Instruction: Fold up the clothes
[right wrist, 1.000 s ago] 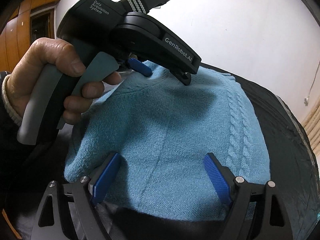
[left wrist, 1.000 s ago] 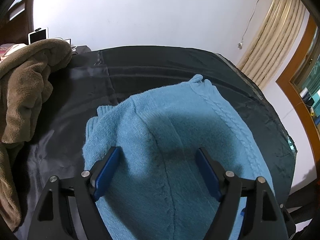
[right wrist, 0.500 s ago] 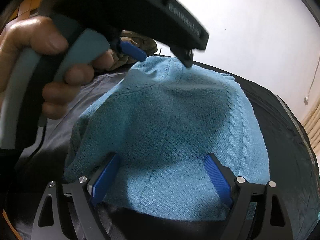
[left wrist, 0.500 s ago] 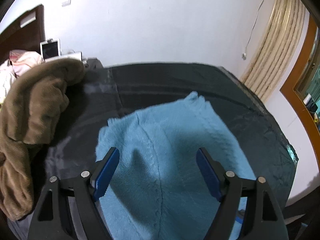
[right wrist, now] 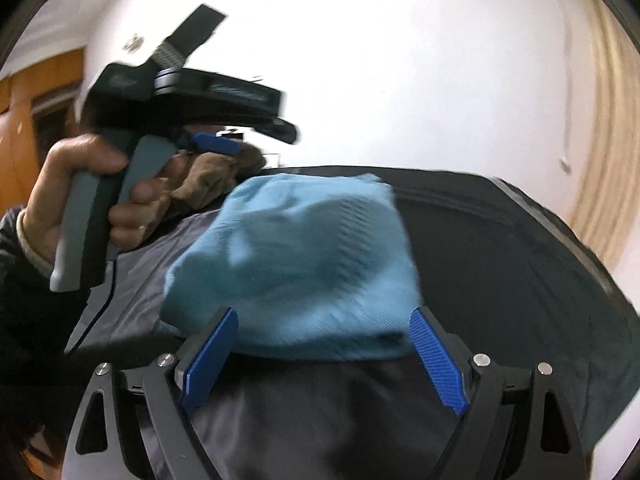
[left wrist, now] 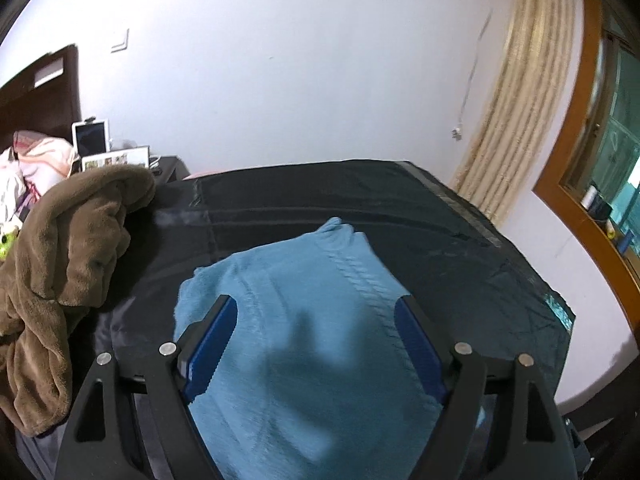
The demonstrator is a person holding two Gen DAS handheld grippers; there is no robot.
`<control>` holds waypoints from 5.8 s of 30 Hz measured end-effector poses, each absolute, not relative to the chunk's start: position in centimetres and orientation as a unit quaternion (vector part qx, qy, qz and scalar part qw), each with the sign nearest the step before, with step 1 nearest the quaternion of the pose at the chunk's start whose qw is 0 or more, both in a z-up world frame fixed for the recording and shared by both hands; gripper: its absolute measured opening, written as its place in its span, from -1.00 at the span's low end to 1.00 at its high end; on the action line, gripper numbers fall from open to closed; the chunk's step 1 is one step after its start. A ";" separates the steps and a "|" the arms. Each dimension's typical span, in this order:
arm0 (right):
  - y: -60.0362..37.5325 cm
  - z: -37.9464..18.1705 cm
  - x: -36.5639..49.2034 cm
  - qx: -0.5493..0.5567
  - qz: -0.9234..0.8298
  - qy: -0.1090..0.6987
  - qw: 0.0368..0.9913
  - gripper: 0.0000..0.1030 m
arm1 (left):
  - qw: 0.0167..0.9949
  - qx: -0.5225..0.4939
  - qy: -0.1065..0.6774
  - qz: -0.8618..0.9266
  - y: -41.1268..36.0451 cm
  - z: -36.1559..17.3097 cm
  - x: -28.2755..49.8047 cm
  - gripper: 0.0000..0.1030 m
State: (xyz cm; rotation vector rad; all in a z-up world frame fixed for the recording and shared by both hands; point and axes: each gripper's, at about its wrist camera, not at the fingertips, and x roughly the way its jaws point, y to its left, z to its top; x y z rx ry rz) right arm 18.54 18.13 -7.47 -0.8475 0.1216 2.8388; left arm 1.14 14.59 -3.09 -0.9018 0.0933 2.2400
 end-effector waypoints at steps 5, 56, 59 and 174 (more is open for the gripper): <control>20.8 -8.3 19.7 -0.276 0.950 0.082 0.121 0.74 | 0.366 -0.331 0.041 0.869 15.1 -2.4 3.1 0.63; 25.2 -6.9 25.6 -0.236 0.951 0.148 0.136 0.74 | 0.327 -0.265 0.082 0.903 13.7 -1.7 9.9 0.64; 25.1 -6.0 25.7 -0.225 0.954 0.147 0.130 0.74 | 0.305 -0.277 0.061 0.909 12.3 -2.6 9.8 0.64; 21.6 -6.2 22.4 -0.268 0.954 0.096 0.097 0.76 | 0.210 -0.282 0.049 0.935 8.6 -6.1 13.0 1.00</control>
